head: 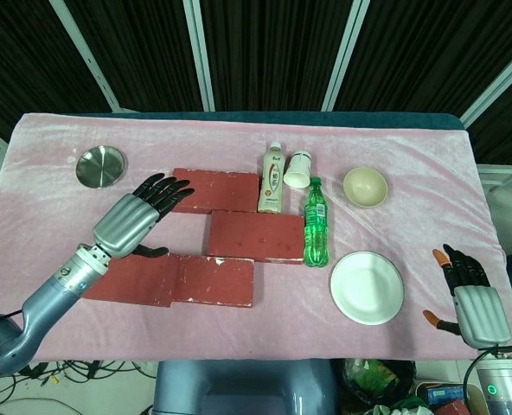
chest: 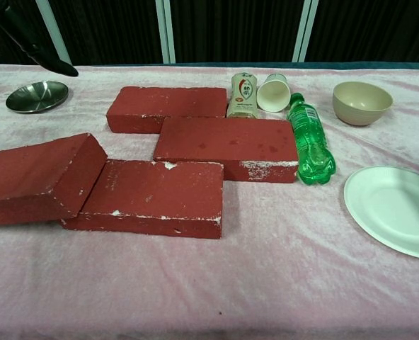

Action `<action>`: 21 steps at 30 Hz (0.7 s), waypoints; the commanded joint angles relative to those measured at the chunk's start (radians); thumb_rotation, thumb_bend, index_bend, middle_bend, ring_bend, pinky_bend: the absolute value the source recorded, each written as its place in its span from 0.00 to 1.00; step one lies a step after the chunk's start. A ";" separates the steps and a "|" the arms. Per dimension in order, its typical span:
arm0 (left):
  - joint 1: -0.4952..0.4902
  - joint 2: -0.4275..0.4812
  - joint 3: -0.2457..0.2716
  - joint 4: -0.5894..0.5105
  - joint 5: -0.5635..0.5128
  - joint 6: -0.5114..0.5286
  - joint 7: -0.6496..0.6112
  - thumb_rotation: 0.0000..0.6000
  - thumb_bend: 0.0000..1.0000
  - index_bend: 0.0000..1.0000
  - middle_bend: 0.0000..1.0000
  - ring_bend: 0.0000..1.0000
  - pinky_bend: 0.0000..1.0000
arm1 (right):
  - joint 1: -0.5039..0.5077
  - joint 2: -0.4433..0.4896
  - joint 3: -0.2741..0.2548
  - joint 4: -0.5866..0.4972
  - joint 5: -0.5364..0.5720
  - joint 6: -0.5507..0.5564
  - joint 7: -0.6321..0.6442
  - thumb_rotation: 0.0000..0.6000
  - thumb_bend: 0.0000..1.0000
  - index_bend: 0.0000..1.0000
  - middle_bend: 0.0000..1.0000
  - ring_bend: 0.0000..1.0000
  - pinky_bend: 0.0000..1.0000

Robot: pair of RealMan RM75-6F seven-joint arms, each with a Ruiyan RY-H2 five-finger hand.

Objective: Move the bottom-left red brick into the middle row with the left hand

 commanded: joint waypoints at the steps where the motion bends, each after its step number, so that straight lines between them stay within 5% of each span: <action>1: 0.027 0.056 0.010 -0.027 -0.006 0.015 0.000 1.00 0.00 0.00 0.03 0.00 0.00 | -0.001 0.000 0.000 0.000 0.001 0.000 0.000 1.00 0.06 0.00 0.00 0.00 0.08; 11: 0.213 0.302 0.148 -0.083 -0.037 0.043 -0.085 1.00 0.00 0.00 0.00 0.00 0.00 | -0.003 0.004 0.000 -0.008 0.015 -0.006 -0.003 1.00 0.06 0.00 0.00 0.00 0.08; 21: 0.303 0.211 0.250 0.162 0.117 0.061 -0.386 1.00 0.00 0.00 0.00 0.00 0.00 | -0.005 0.001 0.000 -0.013 0.017 -0.002 -0.018 1.00 0.06 0.00 0.00 0.00 0.08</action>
